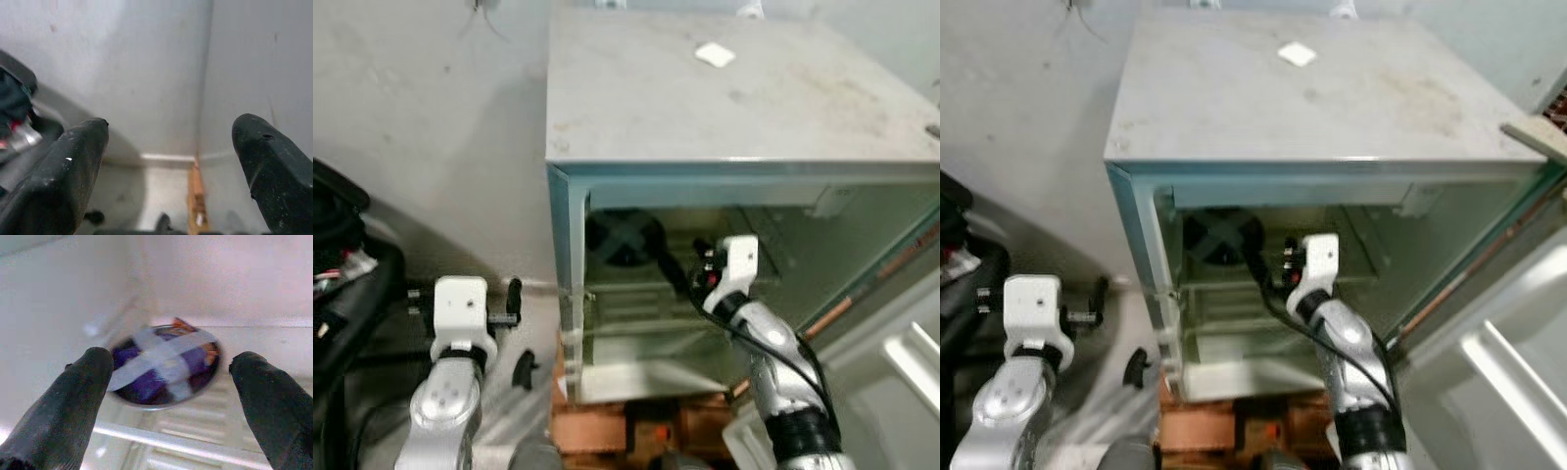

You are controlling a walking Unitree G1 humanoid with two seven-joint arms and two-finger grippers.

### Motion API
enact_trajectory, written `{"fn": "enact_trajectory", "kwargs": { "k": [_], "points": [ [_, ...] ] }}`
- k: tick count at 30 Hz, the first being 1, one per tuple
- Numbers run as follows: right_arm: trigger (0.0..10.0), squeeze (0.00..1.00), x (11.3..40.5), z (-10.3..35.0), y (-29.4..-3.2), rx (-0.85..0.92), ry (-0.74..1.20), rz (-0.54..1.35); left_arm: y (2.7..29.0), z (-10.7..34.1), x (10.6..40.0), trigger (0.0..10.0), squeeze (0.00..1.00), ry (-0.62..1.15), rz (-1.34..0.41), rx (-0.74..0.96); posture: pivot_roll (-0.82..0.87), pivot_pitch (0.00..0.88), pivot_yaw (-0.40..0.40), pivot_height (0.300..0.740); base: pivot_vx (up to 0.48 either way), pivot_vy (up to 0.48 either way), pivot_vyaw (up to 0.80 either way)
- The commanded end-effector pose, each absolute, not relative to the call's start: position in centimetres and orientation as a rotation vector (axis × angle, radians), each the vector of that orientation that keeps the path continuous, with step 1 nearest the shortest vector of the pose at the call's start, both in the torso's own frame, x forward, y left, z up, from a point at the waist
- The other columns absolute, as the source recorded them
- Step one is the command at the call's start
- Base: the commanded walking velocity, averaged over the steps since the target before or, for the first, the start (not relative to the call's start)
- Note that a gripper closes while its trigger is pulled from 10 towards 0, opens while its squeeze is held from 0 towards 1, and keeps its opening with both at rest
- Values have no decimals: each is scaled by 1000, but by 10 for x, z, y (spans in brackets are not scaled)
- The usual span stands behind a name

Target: Restocking fridge

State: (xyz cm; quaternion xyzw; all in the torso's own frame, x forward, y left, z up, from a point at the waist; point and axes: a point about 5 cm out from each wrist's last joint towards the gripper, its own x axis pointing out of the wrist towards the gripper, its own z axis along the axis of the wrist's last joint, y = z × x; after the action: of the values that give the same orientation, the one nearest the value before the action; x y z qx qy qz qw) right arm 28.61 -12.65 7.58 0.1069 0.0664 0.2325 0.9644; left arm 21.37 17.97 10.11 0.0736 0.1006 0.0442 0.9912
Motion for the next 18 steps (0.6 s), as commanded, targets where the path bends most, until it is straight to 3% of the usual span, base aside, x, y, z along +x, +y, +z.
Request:
{"fn": "enact_trajectory", "kwargs": {
  "k": [1, 10, 18],
  "points": [
    [10000, 0, 283, 85, -127, 175, 82, 481, 176, 102, 218, 10000, 0, 201, 73, 161, 252, 0, -54, 740, 0, 0, 0],
    [10000, 0, 299, 106, -139, 75, 57, 405, 172, 108, 234, 10000, 0, 141, 73, 156, 198, 0, -84, 740, -297, 0, 0],
    [10000, 0, 274, 106, -140, -62, 30, 454, 171, 98, 232, 10000, 0, 198, -19, 171, 142, 0, -20, 740, -355, 0, 0]
  ]
}}
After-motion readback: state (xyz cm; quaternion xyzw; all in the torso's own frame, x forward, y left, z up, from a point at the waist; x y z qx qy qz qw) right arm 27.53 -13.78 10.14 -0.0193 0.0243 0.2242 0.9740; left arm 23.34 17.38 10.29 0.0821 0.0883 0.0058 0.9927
